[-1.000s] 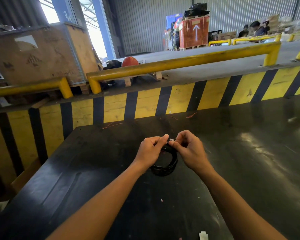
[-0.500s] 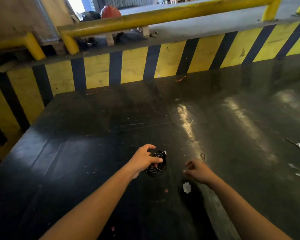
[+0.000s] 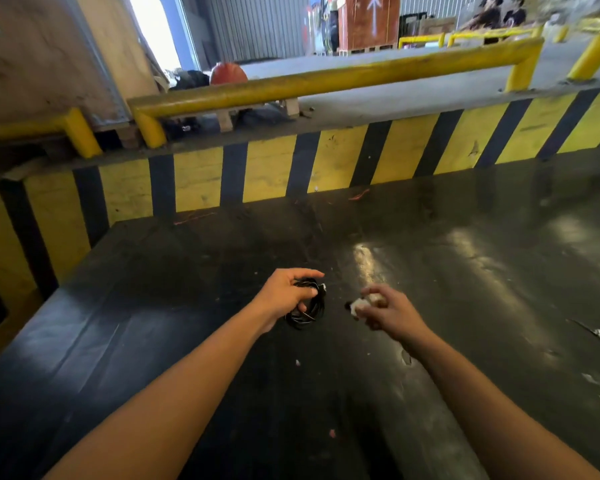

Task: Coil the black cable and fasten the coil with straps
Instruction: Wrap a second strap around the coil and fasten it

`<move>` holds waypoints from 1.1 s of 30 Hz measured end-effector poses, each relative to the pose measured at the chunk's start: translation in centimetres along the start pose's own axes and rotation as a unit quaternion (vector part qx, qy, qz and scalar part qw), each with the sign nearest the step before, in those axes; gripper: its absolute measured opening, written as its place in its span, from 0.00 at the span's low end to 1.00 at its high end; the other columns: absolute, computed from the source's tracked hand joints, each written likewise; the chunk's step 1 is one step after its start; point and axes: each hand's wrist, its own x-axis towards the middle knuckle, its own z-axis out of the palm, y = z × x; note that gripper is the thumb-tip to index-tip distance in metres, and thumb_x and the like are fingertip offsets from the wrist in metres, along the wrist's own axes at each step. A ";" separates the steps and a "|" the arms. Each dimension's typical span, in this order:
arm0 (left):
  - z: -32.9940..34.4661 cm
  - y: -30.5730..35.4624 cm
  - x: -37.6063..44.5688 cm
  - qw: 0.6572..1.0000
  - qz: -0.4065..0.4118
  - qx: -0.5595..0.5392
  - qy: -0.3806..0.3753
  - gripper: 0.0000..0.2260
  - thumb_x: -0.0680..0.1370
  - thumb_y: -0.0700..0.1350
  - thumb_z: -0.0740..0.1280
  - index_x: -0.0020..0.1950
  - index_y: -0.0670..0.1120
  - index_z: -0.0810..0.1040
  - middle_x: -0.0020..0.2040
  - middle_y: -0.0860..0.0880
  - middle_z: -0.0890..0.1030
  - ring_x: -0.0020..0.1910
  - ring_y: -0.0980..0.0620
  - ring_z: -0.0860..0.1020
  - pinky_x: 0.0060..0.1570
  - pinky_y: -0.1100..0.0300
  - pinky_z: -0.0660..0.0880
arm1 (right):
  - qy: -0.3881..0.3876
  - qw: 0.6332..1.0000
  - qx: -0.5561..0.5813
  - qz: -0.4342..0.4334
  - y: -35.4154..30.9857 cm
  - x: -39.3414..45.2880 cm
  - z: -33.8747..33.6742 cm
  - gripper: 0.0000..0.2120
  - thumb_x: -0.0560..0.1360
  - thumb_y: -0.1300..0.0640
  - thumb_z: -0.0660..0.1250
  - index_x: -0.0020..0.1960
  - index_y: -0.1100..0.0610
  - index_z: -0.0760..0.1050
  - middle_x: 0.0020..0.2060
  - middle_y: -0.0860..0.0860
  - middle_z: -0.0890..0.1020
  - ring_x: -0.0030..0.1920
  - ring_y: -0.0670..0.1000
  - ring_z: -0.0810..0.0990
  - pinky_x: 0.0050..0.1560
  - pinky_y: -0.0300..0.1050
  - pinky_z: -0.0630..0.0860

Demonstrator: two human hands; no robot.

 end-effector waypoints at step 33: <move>-3.3 12.6 0.9 0.978 0.181 -0.105 0.018 0.12 0.80 0.46 0.62 0.50 0.40 0.81 0.35 0.46 0.77 0.26 0.54 0.71 0.28 0.66 0.69 | 0.072 0.876 -0.272 -0.392 -19.1 1.2 -3.1 0.10 0.74 0.55 0.68 0.54 0.54 0.81 0.48 0.46 0.81 0.48 0.42 0.78 0.49 0.33 0.75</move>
